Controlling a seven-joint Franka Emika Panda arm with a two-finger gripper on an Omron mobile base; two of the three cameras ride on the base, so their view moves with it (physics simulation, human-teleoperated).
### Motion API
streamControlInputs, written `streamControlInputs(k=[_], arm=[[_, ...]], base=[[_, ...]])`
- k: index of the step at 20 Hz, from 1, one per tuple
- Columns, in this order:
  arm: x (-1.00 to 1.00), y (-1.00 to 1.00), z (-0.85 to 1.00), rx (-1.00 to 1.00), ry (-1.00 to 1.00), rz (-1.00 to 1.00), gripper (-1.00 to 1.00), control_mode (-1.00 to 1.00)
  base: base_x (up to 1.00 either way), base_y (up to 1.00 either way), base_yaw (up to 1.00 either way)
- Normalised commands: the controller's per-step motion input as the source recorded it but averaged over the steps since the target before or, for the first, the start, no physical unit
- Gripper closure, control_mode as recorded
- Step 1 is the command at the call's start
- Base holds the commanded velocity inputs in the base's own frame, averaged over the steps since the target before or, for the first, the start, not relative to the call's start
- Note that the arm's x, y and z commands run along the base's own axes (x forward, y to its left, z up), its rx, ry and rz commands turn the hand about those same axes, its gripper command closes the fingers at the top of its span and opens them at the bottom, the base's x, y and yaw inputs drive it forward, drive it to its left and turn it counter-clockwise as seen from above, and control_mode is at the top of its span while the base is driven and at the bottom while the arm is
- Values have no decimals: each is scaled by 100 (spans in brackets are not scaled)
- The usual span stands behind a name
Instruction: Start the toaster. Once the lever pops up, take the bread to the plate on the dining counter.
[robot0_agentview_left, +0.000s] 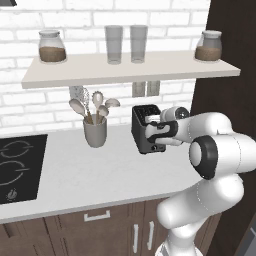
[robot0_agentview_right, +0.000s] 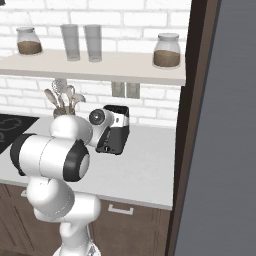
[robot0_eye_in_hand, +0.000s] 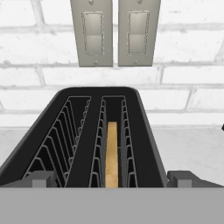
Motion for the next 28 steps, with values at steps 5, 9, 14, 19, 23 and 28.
streamControlInputs(k=[5,9,14,19,23,28], arm=[[0,0,0,0,0,0,-100,-100],[0,0,0,0,0,0,-100,-100],[0,0,0,0,0,0,-100,-100],[0,0,0,0,0,0,-100,-100],[0,0,0,0,0,0,-100,-100],[0,0,0,0,0,0,-100,-100]], base=[[0,0,0],[0,0,0],[0,0,0],[0,0,0],[0,0,0],[0,0,0]])
